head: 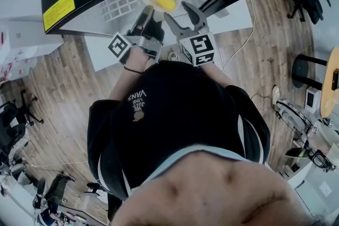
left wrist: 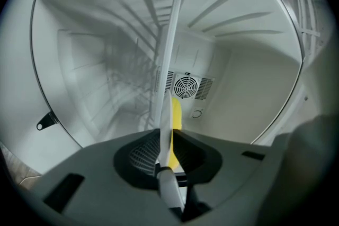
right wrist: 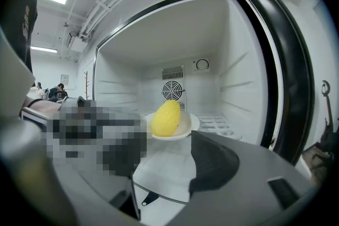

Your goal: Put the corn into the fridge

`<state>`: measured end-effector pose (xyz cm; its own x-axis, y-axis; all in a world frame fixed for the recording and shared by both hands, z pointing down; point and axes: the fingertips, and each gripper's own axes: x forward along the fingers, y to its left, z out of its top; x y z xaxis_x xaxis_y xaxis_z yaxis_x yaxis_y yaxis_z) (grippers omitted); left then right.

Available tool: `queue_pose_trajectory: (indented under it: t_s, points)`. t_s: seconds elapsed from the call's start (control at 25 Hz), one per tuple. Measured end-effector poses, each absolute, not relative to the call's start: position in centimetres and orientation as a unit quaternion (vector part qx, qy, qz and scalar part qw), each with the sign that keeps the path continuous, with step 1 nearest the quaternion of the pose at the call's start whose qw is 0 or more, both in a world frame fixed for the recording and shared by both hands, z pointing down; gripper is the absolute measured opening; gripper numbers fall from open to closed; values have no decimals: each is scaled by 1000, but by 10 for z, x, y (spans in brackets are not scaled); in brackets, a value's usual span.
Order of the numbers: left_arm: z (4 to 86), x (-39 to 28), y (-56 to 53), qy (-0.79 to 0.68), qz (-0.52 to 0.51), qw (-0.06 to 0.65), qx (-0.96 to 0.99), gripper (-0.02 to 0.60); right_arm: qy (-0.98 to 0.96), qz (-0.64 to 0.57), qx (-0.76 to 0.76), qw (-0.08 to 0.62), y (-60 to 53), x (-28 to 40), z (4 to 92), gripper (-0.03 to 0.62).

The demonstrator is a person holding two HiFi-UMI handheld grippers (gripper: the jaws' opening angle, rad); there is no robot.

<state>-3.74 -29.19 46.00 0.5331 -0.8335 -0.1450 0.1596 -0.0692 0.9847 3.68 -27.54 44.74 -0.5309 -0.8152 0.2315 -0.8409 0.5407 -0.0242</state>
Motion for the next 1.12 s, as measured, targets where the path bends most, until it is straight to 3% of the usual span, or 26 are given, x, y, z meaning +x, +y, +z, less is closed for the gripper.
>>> queue_pose_trajectory:
  t_s: [1.12]
  points:
    - [464,-44,-296,-288,-409,620,604,54,-881,66,458,97,-311,33,445,258]
